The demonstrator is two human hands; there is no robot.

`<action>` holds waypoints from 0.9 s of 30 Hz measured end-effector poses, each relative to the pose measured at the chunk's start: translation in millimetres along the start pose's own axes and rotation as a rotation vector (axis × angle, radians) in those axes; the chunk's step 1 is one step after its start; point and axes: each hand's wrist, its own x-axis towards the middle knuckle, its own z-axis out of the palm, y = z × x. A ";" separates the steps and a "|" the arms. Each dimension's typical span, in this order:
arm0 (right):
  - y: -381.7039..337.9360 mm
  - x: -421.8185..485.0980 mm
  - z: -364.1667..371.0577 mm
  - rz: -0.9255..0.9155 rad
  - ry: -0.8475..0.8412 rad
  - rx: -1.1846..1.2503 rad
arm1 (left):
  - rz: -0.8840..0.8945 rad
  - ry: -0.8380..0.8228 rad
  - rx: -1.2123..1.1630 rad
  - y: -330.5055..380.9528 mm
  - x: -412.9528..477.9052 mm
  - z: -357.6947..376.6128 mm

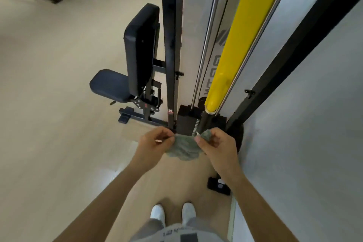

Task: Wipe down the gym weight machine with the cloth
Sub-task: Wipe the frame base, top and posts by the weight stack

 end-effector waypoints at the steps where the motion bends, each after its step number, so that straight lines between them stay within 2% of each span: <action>1: 10.5 1.3 7.1 0.049 -0.044 0.008 | -0.053 0.017 0.022 -9.7 -9.0 -0.6; 5: 34.1 12.5 40.4 0.119 -0.279 -0.116 | -0.252 0.020 0.116 -47.3 -44.4 -8.9; 9: 26.0 11.4 78.0 0.113 -0.497 -0.111 | -0.433 -0.031 0.117 -75.0 -79.1 -27.5; 11: 22.0 10.0 94.7 0.138 -0.578 -0.127 | -0.459 0.040 0.064 -85.7 -88.1 -38.2; 15: 2.9 4.5 145.8 0.129 -0.749 -0.251 | -0.411 0.196 -0.010 -109.9 -100.4 -75.6; 21: -33.4 -9.8 247.6 0.019 -0.920 -0.406 | -0.239 0.101 0.032 -149.2 -124.6 -151.2; 27: -56.1 -15.1 358.6 -0.089 -0.900 -0.426 | -0.275 0.194 0.008 -207.7 -152.1 -239.3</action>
